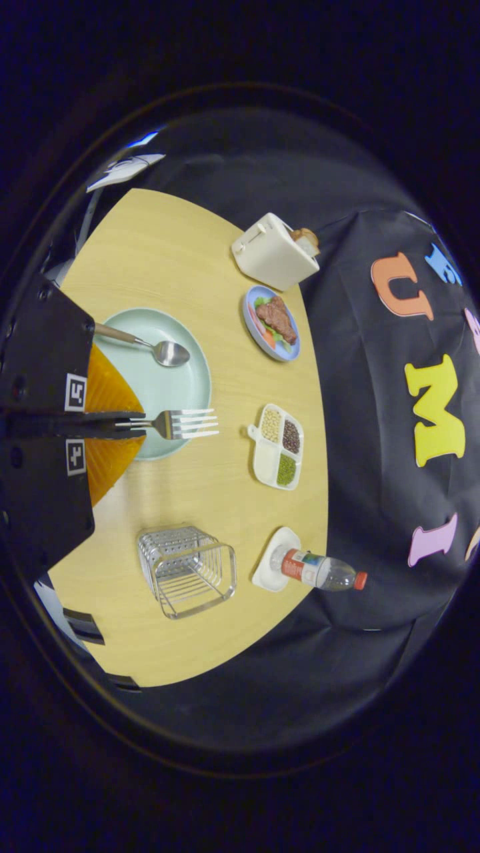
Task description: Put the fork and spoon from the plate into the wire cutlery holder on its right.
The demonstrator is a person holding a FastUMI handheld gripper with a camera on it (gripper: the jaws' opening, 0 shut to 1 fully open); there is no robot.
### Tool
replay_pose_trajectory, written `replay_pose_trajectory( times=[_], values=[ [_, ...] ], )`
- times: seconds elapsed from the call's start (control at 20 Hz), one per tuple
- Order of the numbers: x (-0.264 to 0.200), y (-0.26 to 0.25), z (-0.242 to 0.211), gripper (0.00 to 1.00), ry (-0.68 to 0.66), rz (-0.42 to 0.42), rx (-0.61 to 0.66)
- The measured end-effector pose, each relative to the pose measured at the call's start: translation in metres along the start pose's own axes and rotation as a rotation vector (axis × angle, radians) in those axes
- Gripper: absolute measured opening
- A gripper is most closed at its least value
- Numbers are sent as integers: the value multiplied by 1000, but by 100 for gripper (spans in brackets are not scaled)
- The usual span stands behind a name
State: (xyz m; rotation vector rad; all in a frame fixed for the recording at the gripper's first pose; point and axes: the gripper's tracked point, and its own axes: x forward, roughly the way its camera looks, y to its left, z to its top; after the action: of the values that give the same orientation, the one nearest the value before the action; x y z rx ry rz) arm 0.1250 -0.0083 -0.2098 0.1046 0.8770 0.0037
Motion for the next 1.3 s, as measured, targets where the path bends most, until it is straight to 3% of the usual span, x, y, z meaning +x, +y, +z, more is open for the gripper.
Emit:
replay_pose_trajectory(
  times=[0.7, 1.3],
  values=[
    [-46, -128, 21, 0, -100, -85, 153],
    [-29, -145, 29, 1, -78, -75, 144]
  ],
)
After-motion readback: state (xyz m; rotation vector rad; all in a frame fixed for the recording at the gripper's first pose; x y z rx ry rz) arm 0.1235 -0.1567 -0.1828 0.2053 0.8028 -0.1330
